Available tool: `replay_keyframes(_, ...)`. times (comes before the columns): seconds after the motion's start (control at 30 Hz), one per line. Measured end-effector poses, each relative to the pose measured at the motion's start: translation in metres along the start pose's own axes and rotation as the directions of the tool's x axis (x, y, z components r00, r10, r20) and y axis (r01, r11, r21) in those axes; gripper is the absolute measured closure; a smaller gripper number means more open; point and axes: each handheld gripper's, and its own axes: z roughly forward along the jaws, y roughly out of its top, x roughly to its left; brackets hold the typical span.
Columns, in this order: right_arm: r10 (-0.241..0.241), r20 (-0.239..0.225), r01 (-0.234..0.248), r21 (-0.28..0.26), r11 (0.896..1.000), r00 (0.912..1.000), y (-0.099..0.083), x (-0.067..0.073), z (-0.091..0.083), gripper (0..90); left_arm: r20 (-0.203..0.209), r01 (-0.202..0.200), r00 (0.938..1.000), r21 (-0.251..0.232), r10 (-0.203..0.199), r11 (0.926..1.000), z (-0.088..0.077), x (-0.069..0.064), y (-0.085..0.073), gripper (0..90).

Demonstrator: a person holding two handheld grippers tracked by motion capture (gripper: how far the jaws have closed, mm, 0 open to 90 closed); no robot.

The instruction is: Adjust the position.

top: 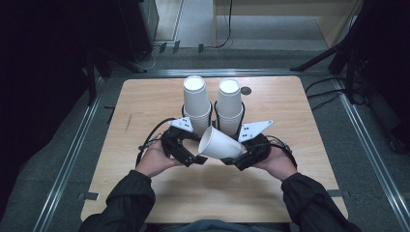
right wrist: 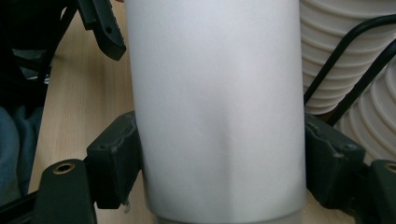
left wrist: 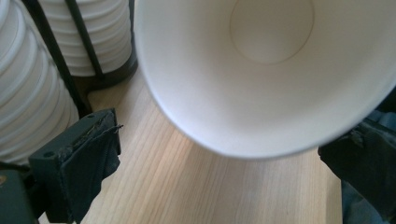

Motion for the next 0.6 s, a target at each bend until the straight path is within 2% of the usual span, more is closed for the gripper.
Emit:
replay_keyframes(0.23, -0.037, -0.015, 0.037, -0.005, 0.999, 0.9992, 0.002, 0.006, 0.008, 22.9, 0.061, 0.019, 0.9980, -0.040, -0.017, 0.9990, 0.003, -0.004, 0.004, 0.0)
replay_keyframes(0.37, -0.035, -0.027, 0.035, -0.023, 0.999, 0.9990, 0.003, 0.008, 0.009, 22.9, 0.088, 0.035, 0.9957, -0.052, -0.030, 0.9980, 0.005, -0.004, 0.005, 0.0)
replay_keyframes(0.5, -0.043, -0.045, 0.041, -0.030, 0.999, 0.9981, 0.004, 0.010, 0.010, 22.9, 0.098, 0.034, 0.9948, -0.055, -0.028, 0.9979, 0.007, -0.005, 0.005, 0.0)
replay_keyframes(0.6, -0.044, -0.051, 0.043, -0.029, 0.999, 0.9977, 0.004, 0.011, 0.011, 22.9, 0.120, 0.019, 0.9927, -0.061, -0.012, 0.9980, 0.006, -0.006, 0.005, 5.0)
